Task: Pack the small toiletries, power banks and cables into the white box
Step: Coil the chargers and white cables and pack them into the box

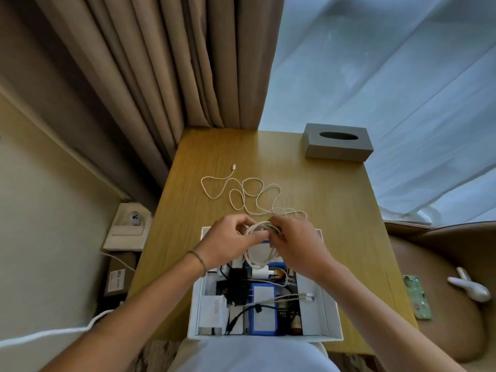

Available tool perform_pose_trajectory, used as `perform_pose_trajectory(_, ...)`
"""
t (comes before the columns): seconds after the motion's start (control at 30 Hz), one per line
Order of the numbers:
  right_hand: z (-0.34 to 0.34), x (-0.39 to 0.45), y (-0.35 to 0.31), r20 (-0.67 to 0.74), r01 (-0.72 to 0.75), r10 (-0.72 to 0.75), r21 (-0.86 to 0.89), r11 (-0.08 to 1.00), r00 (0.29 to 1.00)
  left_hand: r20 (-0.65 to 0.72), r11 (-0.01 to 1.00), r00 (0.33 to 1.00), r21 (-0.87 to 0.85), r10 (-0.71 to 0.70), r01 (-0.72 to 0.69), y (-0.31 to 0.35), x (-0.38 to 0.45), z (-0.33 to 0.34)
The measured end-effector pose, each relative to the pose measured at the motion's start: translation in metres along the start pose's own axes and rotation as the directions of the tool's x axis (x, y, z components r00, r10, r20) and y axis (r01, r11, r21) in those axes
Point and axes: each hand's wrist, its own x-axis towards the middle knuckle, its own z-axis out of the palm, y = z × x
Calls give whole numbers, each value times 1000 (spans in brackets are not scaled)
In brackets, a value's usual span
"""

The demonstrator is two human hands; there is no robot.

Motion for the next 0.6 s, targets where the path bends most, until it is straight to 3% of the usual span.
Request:
perform_pose_trajectory(0.13, 12, -12, 19, 153, -113, 111, 7, 994, 982, -17, 997, 1000, -80, -17, 16, -25, -11, -6)
perform_pose_trajectory(0.27, 25, -23, 40, 315, -132, 165, -123, 984, 935, -238, 989, 971, 149, 38, -2, -53, -17, -12)
perform_pose_trajectory(0.37, 34, -27, 52, 416, -126, 208, -217, 968, 885, -284, 985, 959, 170, 19, 30, -64, -21, -13)
perform_pose_trajectory(0.6, 65, -43, 67, 444, -131, 265, -310, 942, 856, -316, 987, 949, 155, 20, 31, -72, -19, -11)
